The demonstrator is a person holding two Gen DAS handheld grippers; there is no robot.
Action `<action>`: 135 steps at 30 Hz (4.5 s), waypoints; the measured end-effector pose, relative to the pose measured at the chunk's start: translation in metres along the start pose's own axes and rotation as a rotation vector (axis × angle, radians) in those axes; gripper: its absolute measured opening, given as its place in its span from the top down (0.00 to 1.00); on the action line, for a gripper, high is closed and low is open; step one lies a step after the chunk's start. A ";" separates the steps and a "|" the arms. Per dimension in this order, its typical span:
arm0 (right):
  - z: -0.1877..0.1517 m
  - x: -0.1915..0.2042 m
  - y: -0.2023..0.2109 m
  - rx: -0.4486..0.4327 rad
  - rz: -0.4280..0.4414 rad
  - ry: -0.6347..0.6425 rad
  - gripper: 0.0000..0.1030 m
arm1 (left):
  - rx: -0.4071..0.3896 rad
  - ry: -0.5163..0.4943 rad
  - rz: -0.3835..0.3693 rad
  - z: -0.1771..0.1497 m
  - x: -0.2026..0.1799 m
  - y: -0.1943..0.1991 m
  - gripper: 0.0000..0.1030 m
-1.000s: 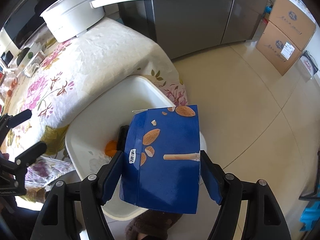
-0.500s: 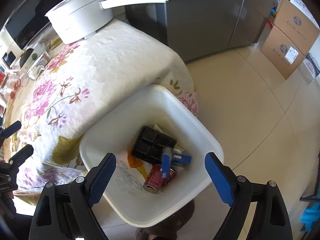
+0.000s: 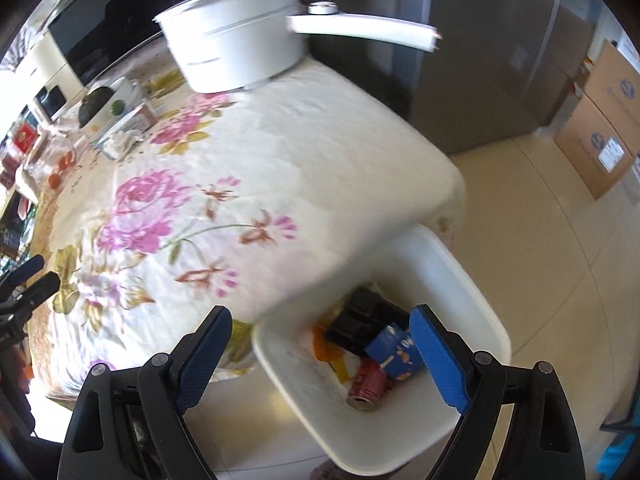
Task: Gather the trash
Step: 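Move the right tool to the table and grasp the white tissue, then grasp the light blue milk carton with the left tool while the right tool holds the tissue, then carry the milk carton in the left tool while the right tool carries the tissue to the bin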
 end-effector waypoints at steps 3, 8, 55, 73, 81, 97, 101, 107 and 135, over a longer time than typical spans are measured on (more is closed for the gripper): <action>0.009 0.024 0.001 -0.024 -0.018 0.036 0.07 | -0.020 0.032 0.040 -0.001 0.023 0.009 0.01; 0.022 0.068 -0.003 -0.035 0.019 0.077 0.02 | -0.063 0.131 0.116 -0.003 0.067 0.027 0.01; 0.168 0.232 -0.079 -0.069 0.272 0.247 0.73 | -0.060 0.152 0.150 0.042 0.144 0.019 0.00; 0.097 0.095 -0.041 -0.119 0.253 0.284 0.73 | 0.007 -0.329 0.138 0.167 0.093 -0.127 0.07; 0.086 0.078 -0.054 -0.083 0.249 0.280 0.73 | 0.040 -0.387 0.189 0.172 0.089 -0.155 0.08; 0.081 0.067 -0.021 -0.103 0.187 0.254 0.72 | 0.072 -0.293 -0.098 0.142 0.036 -0.107 0.22; 0.077 0.068 -0.020 -0.105 0.197 0.249 0.72 | 0.033 -0.307 -0.008 0.149 0.039 -0.097 0.20; 0.077 0.055 -0.033 -0.090 0.184 0.231 0.72 | 0.071 -0.196 0.040 0.156 0.063 -0.127 0.16; 0.047 0.045 0.012 -0.094 0.113 0.209 0.72 | -0.019 0.116 -0.112 0.065 0.041 -0.042 0.50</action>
Point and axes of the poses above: each gripper's, at about its wrist camera, not at the fingertips, and y roughly against the way its jaws point, x to its left, z to its top, the point moved 8 cm from there along -y, roughly the way its jaws point, and after that the axes turned 6 degrees about -z, right-handed, at the moved point
